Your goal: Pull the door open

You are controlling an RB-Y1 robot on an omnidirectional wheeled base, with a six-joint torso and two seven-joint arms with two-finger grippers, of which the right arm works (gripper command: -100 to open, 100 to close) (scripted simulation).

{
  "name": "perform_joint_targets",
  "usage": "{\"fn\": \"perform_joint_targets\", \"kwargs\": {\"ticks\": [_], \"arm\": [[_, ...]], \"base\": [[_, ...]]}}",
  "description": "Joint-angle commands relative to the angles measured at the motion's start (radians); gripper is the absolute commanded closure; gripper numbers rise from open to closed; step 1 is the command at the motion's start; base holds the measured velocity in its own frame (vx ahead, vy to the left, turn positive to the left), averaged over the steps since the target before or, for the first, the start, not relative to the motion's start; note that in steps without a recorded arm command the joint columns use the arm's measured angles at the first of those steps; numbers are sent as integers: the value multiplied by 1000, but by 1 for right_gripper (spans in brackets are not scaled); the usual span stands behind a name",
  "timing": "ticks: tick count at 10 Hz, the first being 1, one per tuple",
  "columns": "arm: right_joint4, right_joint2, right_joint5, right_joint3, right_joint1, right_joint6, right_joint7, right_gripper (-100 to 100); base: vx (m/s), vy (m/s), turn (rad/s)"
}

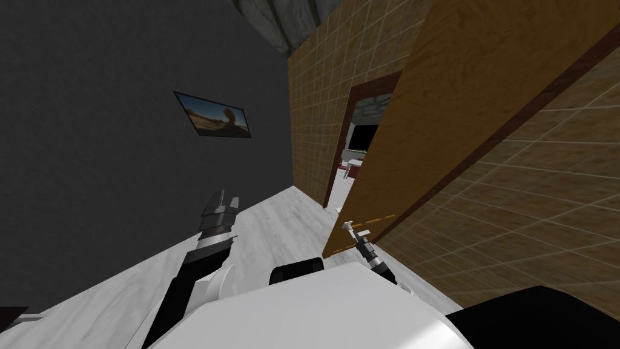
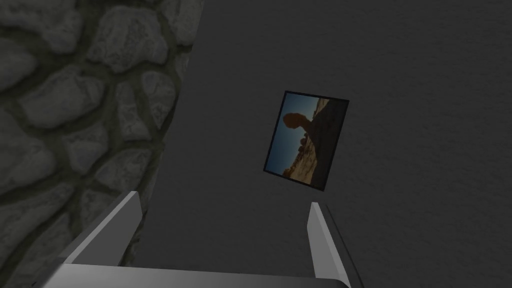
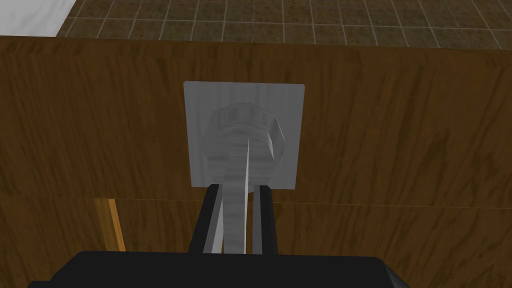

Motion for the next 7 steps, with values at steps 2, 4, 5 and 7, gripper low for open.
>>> {"fn": "perform_joint_targets", "kwargs": {"ticks": [2, 4, 5, 7], "arm": [[24, -10, 1, -10, -13, -12, 2, 100], [27, -11, 4, -13, -15, -14, 2, 100], [17, -1, 7, -5, -8, -9, 1, 100], [22, -1, 8, -4, -14, -7, 2, 100]], "base": [[-197, -72, 131], [-132, -41, 67], [-77, -23, 43], [-134, -57, 150]]}}
